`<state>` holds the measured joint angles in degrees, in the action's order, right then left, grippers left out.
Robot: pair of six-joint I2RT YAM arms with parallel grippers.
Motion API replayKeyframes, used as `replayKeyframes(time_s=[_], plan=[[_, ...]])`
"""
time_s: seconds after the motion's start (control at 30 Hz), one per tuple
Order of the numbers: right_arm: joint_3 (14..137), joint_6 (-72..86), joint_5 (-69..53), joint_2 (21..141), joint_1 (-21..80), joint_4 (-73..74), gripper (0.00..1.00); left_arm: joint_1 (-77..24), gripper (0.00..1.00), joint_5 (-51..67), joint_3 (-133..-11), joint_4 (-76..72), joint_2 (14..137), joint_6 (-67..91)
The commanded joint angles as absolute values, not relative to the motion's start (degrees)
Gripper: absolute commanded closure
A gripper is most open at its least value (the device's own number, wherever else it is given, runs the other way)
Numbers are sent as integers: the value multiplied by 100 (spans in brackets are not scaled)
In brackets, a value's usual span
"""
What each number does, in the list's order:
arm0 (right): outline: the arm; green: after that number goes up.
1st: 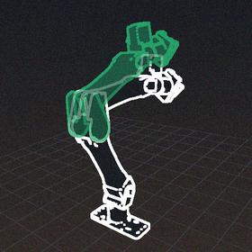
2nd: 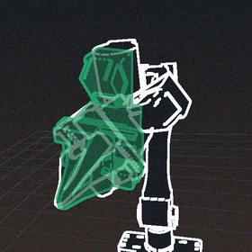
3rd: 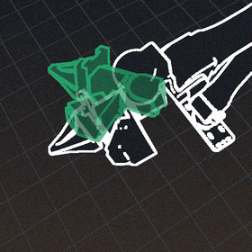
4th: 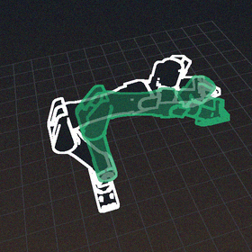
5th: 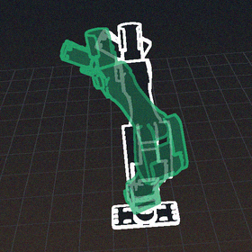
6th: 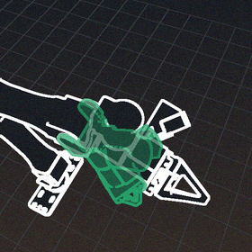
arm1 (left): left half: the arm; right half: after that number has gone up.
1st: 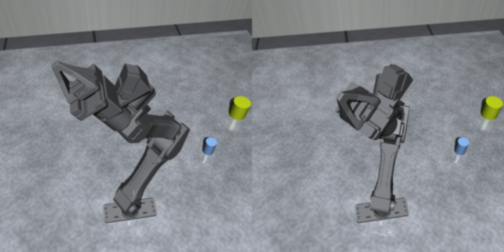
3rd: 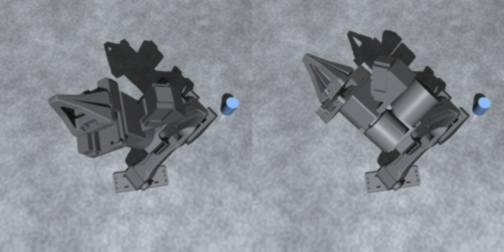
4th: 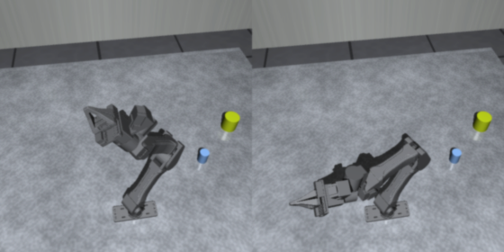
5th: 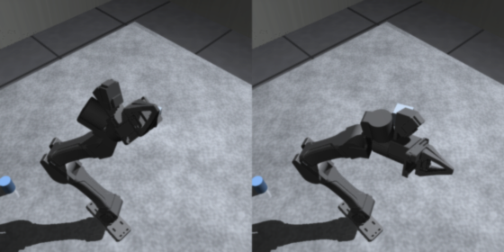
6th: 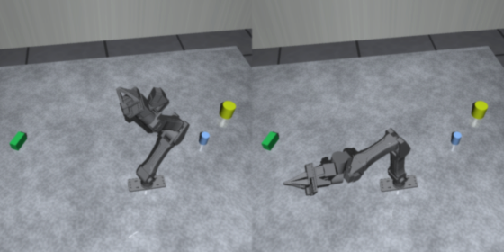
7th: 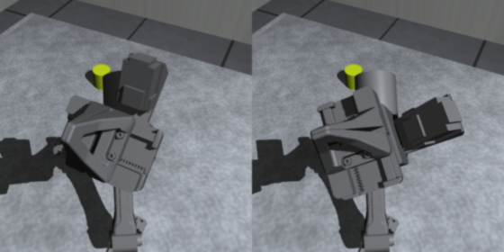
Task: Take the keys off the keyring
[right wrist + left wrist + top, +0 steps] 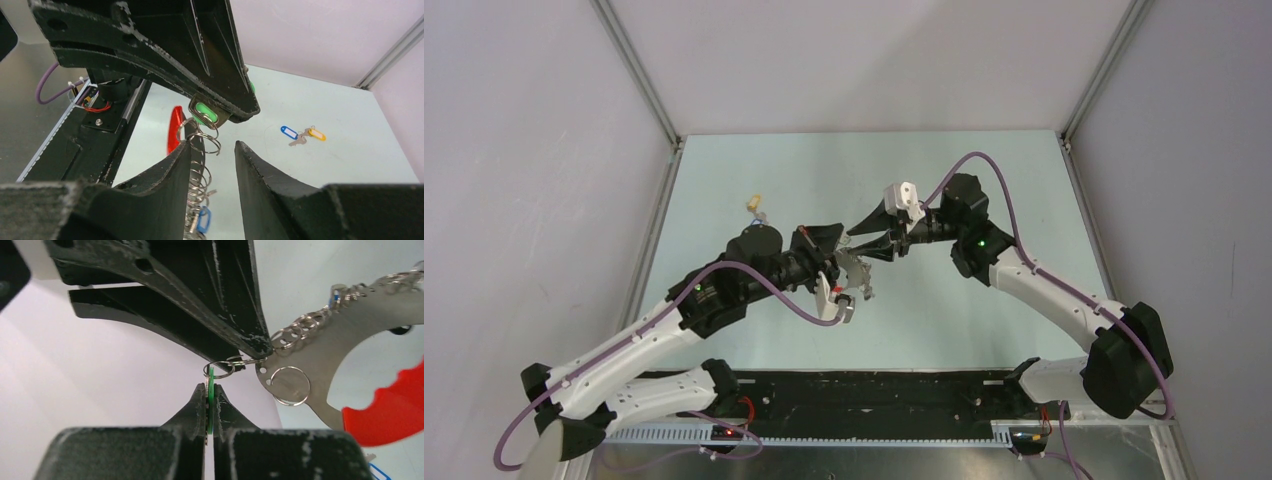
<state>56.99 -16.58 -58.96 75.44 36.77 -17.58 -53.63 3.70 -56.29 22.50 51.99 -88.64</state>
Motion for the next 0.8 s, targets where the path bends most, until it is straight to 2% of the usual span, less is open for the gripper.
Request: replayKeyframes(time_s=[0.0, 0.27, 0.47, 0.57, 0.67, 0.73, 0.77], plan=[[5658, -1797, -6065, 7574, 3718, -1900, 57, -5398, 100, 665, -5991, 2002, 5122, -8971], [5660, -1613, -6308, 7604, 3720, -2099, 57, -5397, 100, 701, -5979, 2003, 5120, -8959], [5660, -1444, -6517, 7631, 3731, -2315, 61, -5397, 100, 633, -5942, 2001, 5166, -8999], [5654, -1428, -6511, 7626, 3725, -2318, 72, -5397, 100, 627, -5942, 1998, 5155, -8997], [5654, -1427, -6423, 7602, 3699, -2281, 93, -5397, 100, 612, -5940, 1998, 5146, -9000], [5659, -1418, -6393, 7576, 3668, -2245, 100, -5397, 100, 589, -5919, 1995, 5140, -9007], [5660, -1402, -6371, 7559, 3653, -2220, 100, -5397, 100, 571, -5909, 1995, 5130, -9012]])
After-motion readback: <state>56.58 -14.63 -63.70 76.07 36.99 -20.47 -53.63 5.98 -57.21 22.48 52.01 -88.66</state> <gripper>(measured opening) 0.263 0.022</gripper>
